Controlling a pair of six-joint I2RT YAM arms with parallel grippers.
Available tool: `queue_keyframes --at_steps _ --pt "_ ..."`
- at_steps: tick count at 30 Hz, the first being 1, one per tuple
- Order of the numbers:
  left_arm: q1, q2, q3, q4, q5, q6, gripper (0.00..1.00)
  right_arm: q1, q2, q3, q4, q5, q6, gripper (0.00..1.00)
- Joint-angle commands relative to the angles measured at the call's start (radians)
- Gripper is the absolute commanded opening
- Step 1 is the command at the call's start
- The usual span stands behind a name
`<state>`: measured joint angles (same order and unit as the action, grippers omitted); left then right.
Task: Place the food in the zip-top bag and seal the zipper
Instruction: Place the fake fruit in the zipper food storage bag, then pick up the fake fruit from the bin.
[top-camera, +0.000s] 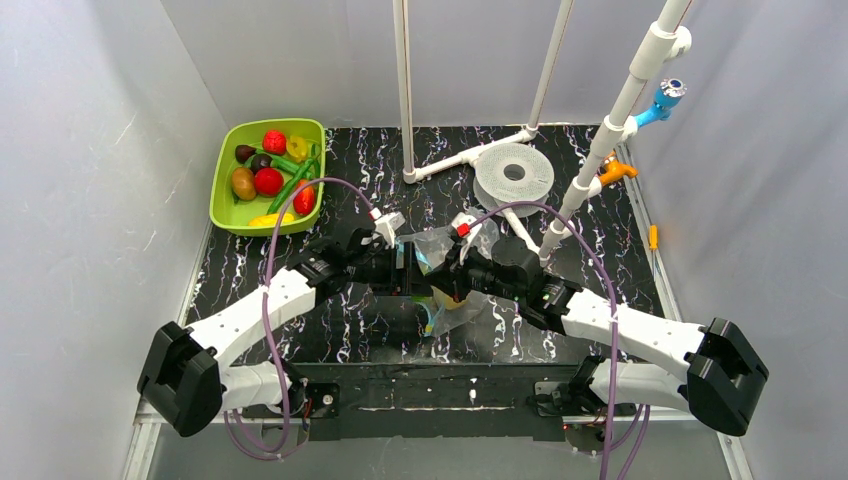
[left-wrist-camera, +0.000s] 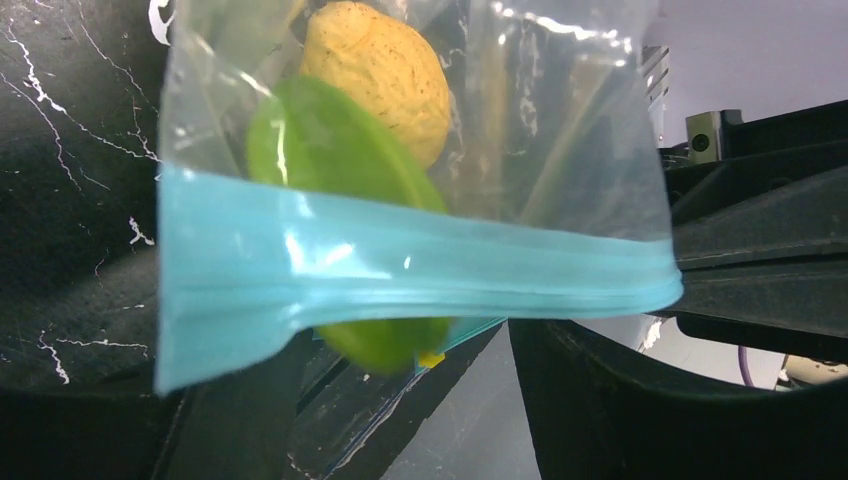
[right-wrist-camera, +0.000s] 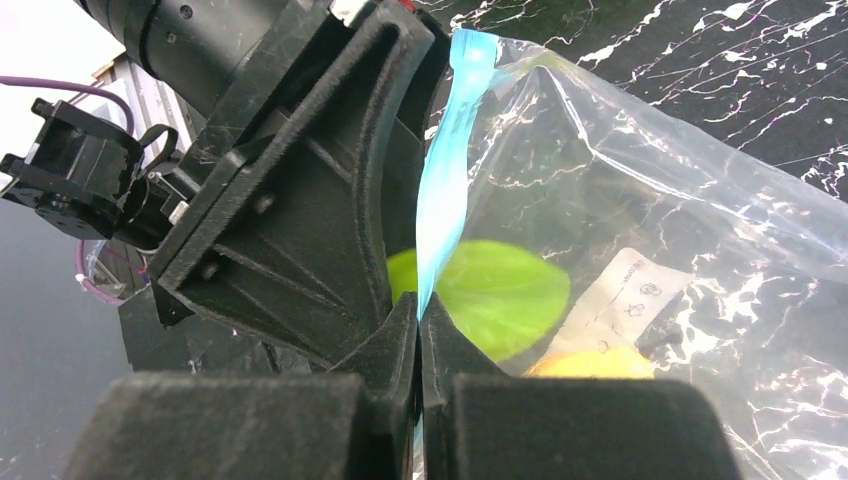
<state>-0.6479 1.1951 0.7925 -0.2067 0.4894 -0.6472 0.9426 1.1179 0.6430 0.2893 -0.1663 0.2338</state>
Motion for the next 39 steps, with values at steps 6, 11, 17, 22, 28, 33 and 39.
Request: queue_keyframes --at_steps 6,11,17,22,28,33,39 --pt "0.003 -0.078 -0.005 -0.008 -0.048 0.029 0.77 0.01 -0.02 0.0 0.047 -0.019 0.001 0.01" --pt "0.002 -0.128 0.009 -0.08 -0.069 0.075 0.77 0.01 -0.018 -0.001 0.046 -0.001 0.001 0.01" --pt "0.006 -0.235 0.025 -0.215 -0.177 0.138 0.79 0.009 -0.013 0.001 0.038 0.054 0.008 0.01" --pt "0.023 -0.303 0.098 -0.357 -0.348 0.193 0.84 0.01 -0.009 0.001 0.029 0.109 0.017 0.01" --pt "0.027 -0.352 0.211 -0.509 -0.822 0.196 0.95 0.01 -0.006 0.001 0.025 0.129 0.019 0.01" --pt "0.043 -0.304 0.294 -0.513 -1.112 0.228 0.98 0.009 0.003 0.001 0.029 0.125 0.023 0.01" --pt "0.311 -0.182 0.346 -0.386 -0.922 0.193 0.98 0.01 0.009 0.001 0.031 0.129 0.022 0.01"
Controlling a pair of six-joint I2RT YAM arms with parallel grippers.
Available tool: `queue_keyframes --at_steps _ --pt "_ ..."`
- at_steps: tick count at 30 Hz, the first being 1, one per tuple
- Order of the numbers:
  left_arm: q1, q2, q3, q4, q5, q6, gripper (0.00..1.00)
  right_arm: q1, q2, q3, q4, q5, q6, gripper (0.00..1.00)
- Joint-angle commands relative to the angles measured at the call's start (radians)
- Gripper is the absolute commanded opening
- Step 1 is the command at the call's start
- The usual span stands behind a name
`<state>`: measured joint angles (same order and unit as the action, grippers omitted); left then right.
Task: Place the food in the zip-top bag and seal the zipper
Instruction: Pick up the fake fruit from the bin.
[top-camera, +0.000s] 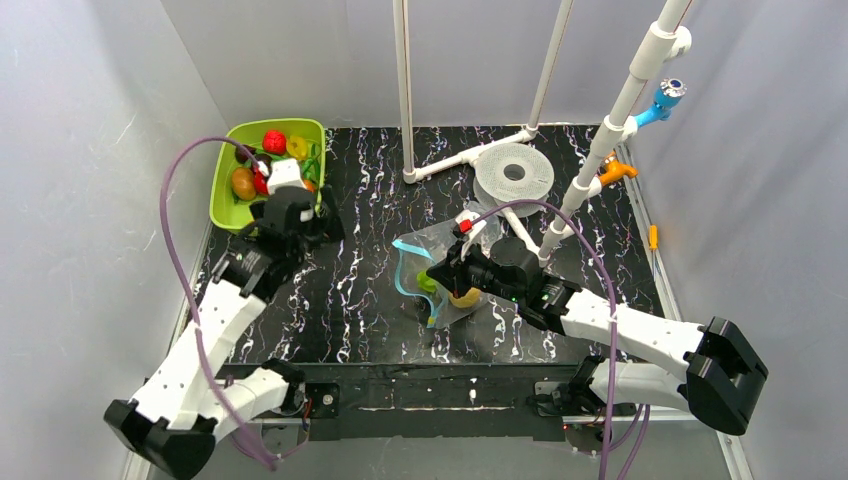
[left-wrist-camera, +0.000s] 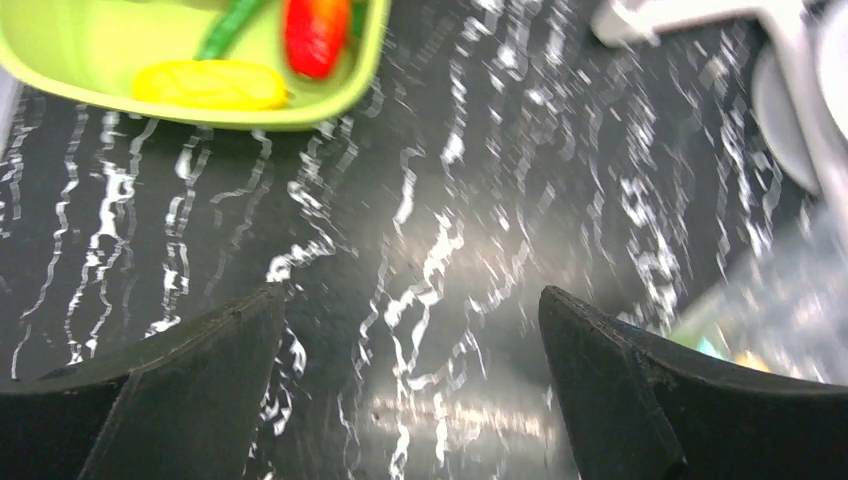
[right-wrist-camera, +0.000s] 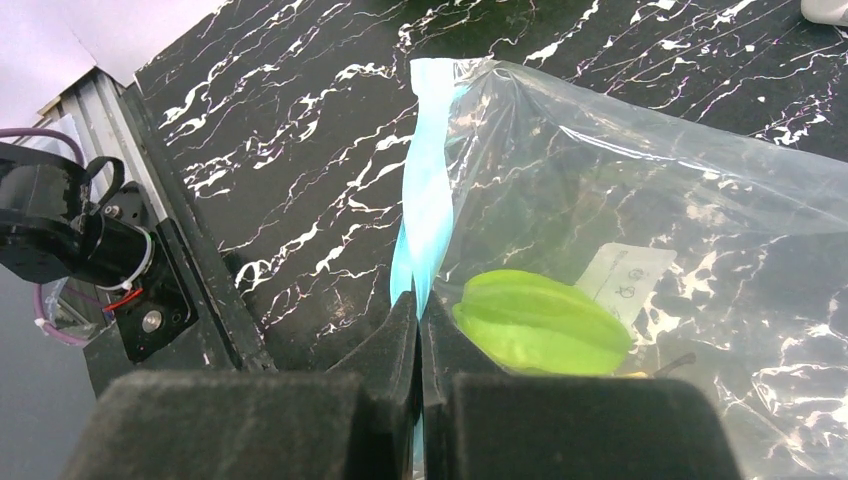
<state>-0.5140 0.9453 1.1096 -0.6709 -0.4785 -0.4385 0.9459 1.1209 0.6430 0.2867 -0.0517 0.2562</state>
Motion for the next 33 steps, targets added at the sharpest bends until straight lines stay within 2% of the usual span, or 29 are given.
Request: queue_keyframes --at_steps 1,6,11,17,20,22,27,33 --pt "0.225 0.088 0.026 0.109 0.096 -0.028 0.98 0.006 0.006 0.0 0.034 0.015 -0.001 0.01" --pt "0.353 0.283 0.069 0.22 0.242 0.046 0.98 0.007 0.001 0.0 0.033 0.015 -0.005 0.01" --pt "0.459 0.545 0.236 0.134 0.375 0.064 0.98 0.006 -0.009 -0.005 0.033 0.021 -0.01 0.01" --pt "0.572 0.698 0.285 0.214 0.458 0.014 0.98 0.007 -0.009 -0.005 0.033 0.024 -0.011 0.01" --pt "0.618 0.799 0.373 0.165 0.558 0.01 0.95 0.007 -0.011 -0.006 0.033 0.029 -0.013 0.01" --pt "0.637 0.869 0.437 0.12 0.592 0.019 0.89 0.007 -0.012 -0.007 0.034 0.031 -0.014 0.01" --pt "0.65 0.978 0.499 0.124 0.631 0.084 0.81 0.008 -0.01 -0.008 0.036 0.037 -0.017 0.01" --pt "0.65 1.075 0.549 0.141 0.636 0.108 0.78 0.012 -0.005 -0.008 0.039 0.039 -0.018 0.01"
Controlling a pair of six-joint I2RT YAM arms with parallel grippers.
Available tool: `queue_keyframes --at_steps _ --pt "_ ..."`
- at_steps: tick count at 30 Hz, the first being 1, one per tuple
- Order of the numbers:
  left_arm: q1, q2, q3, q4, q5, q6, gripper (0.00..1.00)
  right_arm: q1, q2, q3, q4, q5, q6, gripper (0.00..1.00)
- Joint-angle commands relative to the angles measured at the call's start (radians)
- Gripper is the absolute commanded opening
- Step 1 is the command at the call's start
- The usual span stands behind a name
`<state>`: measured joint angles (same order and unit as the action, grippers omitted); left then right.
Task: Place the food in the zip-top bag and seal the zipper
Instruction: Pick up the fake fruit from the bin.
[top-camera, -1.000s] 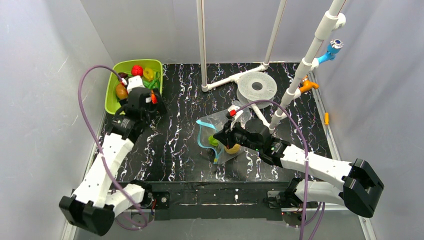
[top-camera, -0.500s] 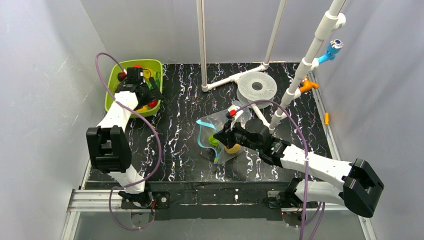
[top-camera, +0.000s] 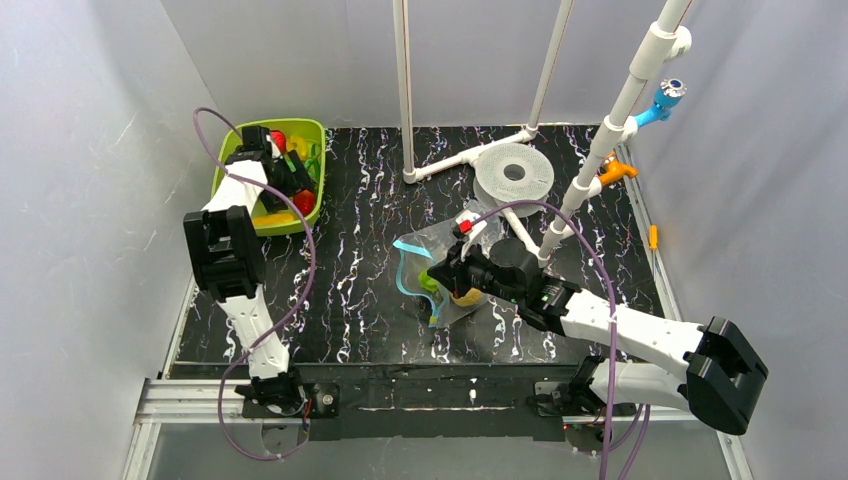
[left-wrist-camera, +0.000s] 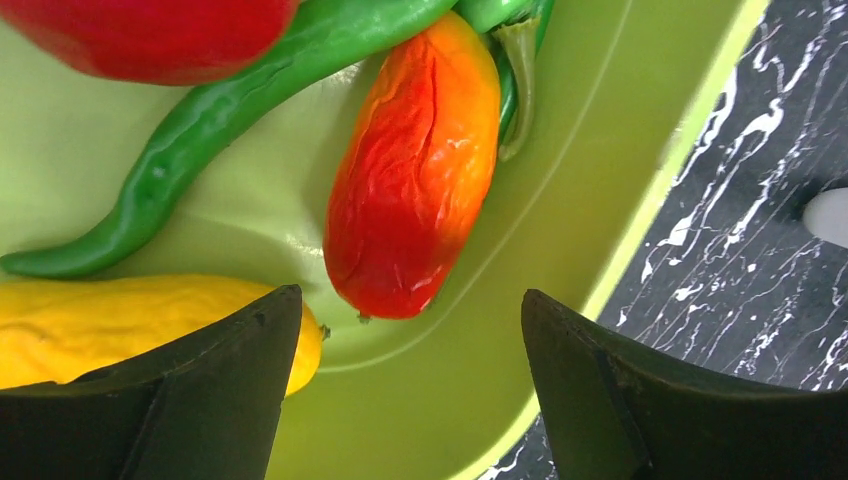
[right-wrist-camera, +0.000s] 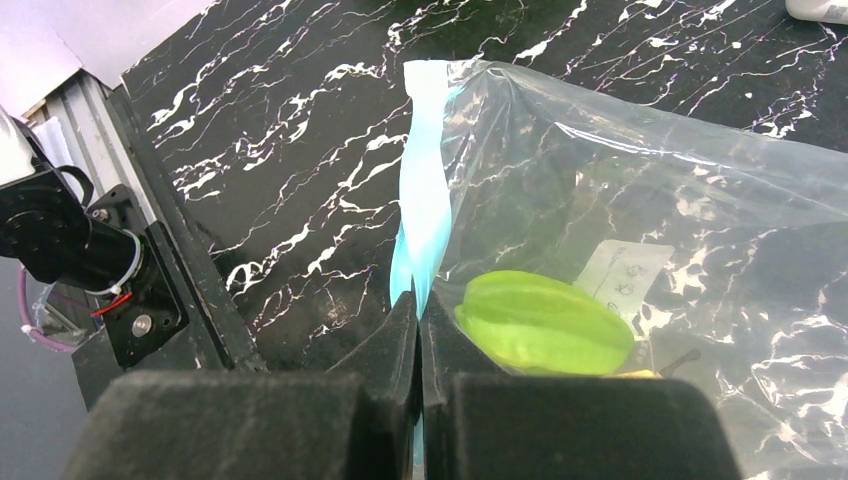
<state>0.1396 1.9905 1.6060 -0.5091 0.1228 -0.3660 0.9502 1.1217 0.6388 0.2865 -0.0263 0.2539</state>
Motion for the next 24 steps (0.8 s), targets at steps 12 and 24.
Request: queue_keyframes --at_steps 12,24 --pt "-0.007 0.163 0.129 -0.08 -0.004 0.026 0.61 0.028 0.011 0.002 0.043 0.021 -0.027 0.01" --pt "-0.025 0.028 0.116 -0.074 -0.051 0.092 0.26 0.034 0.021 0.005 0.043 0.049 -0.031 0.01"
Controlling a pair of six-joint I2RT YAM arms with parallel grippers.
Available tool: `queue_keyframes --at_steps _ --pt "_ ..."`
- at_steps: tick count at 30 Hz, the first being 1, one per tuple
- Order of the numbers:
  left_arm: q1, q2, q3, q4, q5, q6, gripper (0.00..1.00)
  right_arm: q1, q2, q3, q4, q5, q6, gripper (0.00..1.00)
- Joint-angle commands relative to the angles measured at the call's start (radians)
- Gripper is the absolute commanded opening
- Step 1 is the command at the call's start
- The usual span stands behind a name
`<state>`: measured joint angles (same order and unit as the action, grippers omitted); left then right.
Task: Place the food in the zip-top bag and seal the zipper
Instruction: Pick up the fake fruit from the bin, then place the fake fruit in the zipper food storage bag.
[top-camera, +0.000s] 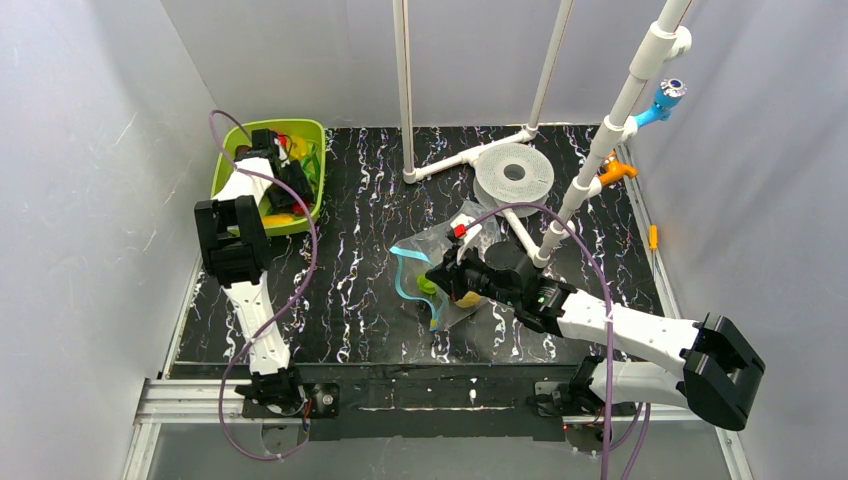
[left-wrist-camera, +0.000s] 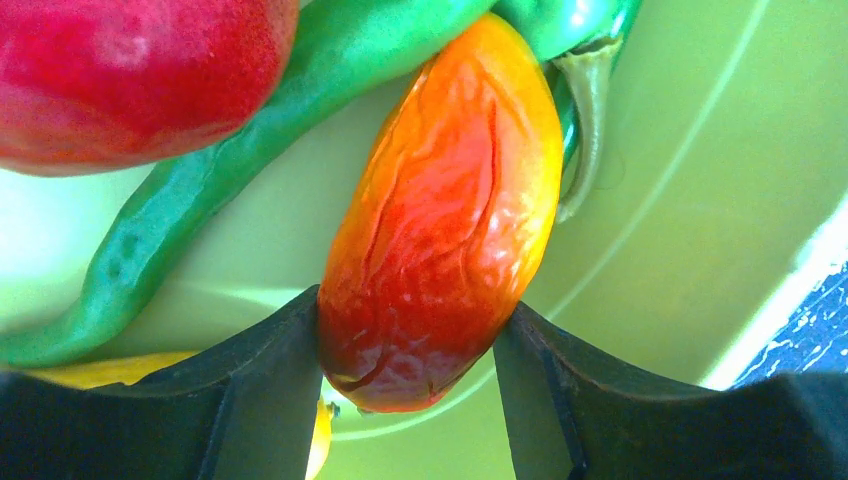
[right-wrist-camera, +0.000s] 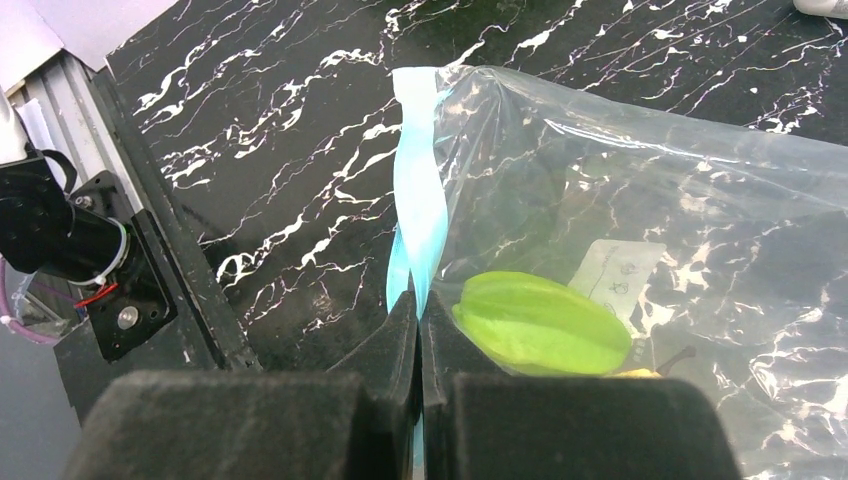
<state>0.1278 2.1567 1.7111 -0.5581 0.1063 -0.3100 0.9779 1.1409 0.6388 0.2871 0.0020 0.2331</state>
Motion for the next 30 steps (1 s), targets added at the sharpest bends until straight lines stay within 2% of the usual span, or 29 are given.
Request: queue_keyframes --at_steps 1,8,16,19,25,30 --pt "-0.015 -0.164 0.003 -0.025 -0.039 0.036 0.25 0.007 0.002 0.005 0.042 0.02 -0.01 0.01" --pt "-0.024 -0.382 -0.101 -0.029 -0.074 -0.001 0.17 0.007 0.003 0.007 0.042 0.017 -0.008 0.01" --pt "-0.063 -0.697 -0.345 -0.026 0.071 -0.088 0.12 0.007 -0.002 0.006 0.041 0.018 -0.006 0.01" --pt "-0.12 -0.783 -0.423 -0.023 0.11 -0.119 0.12 0.007 -0.001 0.008 0.041 0.017 -0.005 0.01" --pt "-0.341 -0.896 -0.547 -0.013 0.19 -0.084 0.13 0.007 -0.006 0.008 0.035 0.027 -0.005 0.01" --pt "-0.454 -0.998 -0.633 -0.01 0.24 -0.093 0.13 0.007 -0.008 0.01 0.033 0.031 -0.001 0.01"
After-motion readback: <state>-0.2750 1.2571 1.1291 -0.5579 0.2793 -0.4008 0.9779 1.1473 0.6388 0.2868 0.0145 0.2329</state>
